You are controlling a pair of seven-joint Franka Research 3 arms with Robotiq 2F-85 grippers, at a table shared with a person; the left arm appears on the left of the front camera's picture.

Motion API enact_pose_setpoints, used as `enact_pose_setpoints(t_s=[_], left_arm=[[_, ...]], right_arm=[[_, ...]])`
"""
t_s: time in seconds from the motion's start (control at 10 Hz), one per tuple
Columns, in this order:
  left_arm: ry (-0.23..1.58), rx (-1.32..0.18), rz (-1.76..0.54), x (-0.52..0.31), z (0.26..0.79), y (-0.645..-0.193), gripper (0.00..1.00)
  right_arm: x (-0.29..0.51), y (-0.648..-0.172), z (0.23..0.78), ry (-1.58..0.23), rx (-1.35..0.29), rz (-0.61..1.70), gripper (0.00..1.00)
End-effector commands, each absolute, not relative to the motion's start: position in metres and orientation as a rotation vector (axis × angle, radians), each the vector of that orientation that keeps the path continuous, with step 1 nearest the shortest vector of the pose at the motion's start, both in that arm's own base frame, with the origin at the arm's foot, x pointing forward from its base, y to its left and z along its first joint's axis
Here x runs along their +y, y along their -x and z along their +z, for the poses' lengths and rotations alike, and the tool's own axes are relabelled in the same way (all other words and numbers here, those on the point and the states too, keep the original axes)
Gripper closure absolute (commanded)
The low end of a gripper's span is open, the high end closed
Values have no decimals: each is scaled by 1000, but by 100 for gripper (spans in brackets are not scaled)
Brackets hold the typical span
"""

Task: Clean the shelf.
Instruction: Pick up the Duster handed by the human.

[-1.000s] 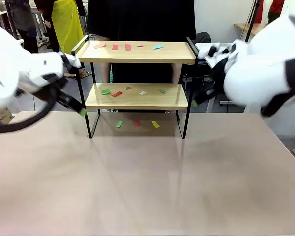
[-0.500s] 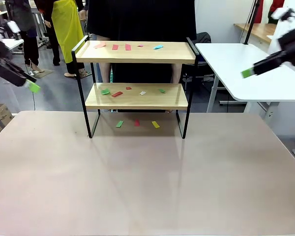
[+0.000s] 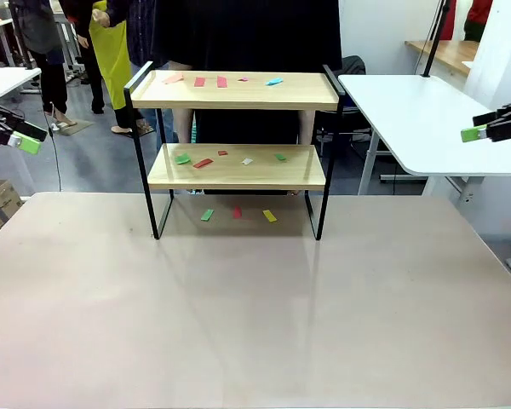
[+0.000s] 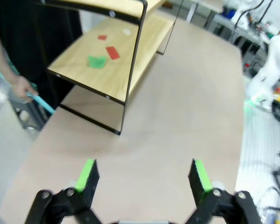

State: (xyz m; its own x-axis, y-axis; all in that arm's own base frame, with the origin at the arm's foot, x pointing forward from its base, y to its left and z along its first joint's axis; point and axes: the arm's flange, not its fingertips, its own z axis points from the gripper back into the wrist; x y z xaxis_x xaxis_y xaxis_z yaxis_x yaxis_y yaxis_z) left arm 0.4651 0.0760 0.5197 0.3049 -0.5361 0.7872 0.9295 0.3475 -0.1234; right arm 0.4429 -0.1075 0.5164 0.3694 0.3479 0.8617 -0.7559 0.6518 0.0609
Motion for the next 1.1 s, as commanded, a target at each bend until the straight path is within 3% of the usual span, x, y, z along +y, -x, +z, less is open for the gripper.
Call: enact_pose_setpoints(t_s=[0.0, 0.2, 0.3, 0.6, 1.0], left_arm=[[634, -720, -1069, 74, 527, -460, 0], [678, -731, -1093, 81, 522, -466, 0], [677, -745, -1082, 88, 524, -467, 0], [777, -750, -1107, 99, 528, -481, 0], [851, -754, -1155, 113, 527, -494, 0]], right_arm=[[-98, -438, 528, -467, -943, 761, 0], [-99, -443, 520, -478, -931, 752, 0], [-116, -459, 517, -585, -910, 811, 0], [-173, -500, 476, -741, -1023, 827, 0], [-219, -534, 429, -780, -1163, 882, 0]])
